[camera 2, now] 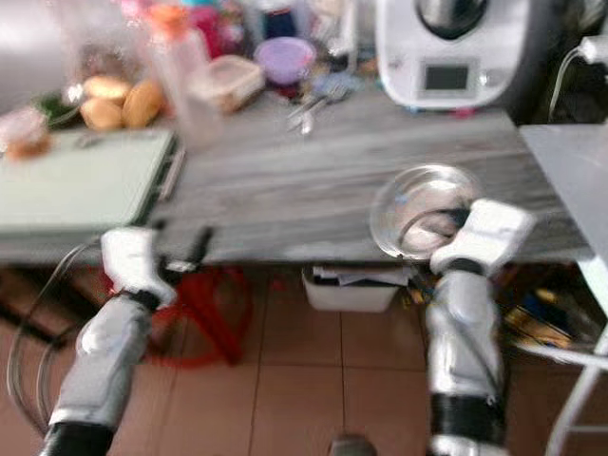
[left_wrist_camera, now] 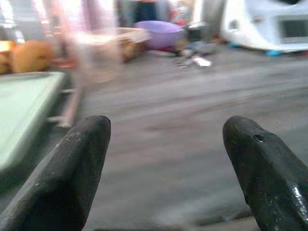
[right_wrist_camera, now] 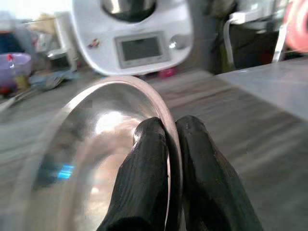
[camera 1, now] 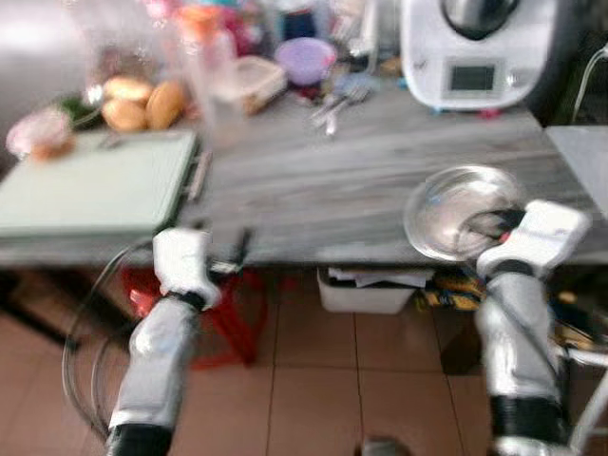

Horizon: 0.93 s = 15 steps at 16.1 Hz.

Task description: Setting the table

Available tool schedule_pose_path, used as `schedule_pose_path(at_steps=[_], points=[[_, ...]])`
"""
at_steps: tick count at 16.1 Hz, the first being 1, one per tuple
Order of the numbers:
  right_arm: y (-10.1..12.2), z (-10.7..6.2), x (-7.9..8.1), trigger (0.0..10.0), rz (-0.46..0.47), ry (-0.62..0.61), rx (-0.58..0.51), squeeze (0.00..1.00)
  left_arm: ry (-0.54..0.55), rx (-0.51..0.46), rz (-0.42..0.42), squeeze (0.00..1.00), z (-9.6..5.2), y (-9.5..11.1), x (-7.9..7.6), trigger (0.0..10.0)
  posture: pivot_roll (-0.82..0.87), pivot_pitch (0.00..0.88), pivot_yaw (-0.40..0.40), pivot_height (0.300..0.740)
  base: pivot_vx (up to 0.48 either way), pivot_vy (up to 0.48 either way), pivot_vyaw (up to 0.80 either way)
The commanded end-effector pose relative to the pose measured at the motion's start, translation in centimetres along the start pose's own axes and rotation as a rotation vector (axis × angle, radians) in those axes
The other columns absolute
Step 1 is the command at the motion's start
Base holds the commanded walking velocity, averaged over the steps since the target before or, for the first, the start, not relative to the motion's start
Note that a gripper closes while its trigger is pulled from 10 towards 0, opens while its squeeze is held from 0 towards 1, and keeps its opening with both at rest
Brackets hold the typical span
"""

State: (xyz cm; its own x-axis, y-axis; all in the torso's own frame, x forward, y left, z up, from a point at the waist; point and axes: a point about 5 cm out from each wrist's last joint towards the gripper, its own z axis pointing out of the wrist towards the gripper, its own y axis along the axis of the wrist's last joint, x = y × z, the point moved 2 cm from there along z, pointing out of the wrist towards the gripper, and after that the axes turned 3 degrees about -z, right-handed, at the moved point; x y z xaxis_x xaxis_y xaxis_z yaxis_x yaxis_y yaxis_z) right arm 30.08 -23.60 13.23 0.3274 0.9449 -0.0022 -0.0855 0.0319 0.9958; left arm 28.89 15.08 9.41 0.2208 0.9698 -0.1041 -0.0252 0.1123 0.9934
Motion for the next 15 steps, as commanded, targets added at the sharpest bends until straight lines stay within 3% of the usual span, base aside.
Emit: schedule_pose_path(at_steps=[1,5,6,9,12,15], points=[[0.9,-0.2,-0.9,10.0,-0.011,-0.024,-0.028,0.00,0.000,-0.013,0.004,0.00,0.1,0.5,-0.2,10.0,-0.08,0.000,0.072,0.740,0.386,0.000,0.00],[0.9,-0.7,-0.7,10.0,-0.008,-0.021,-0.019,0.00,0.080,-0.006,0.001,0.00,-0.2,0.5,0.8,10.0,-0.08,0.000,0.070,0.740,0.242,0.000,0.00],[0.7,-0.7,-0.6,10.0,-0.002,-0.017,-0.004,0.00,0.165,0.011,0.022,0.00,-0.4,0.4,1.7,10.0,-0.08,0.000,0.068,0.740,0.000,0.000,0.00],[0.2,-0.5,-0.4,10.0,0.030,-0.025,0.025,0.00,0.253,0.027,0.030,0.00,-1.9,0.4,3.1,10.0,-0.06,0.000,0.062,0.740,0.000,0.000,0.00],[-0.6,-0.5,-0.1,10.0,0.060,-0.033,0.068,0.00,0.265,0.115,-0.005,0.00,-3.0,-0.8,3.4,10.0,-0.05,0.000,0.054,0.740,0.000,0.000,0.00],[-1.5,-2.0,0.9,10.0,0.110,-0.036,0.128,0.00,0.249,0.133,0.002,0.00,-3.4,-1.0,3.4,10.0,-0.04,0.000,0.051,0.740,0.000,0.000,0.00]])
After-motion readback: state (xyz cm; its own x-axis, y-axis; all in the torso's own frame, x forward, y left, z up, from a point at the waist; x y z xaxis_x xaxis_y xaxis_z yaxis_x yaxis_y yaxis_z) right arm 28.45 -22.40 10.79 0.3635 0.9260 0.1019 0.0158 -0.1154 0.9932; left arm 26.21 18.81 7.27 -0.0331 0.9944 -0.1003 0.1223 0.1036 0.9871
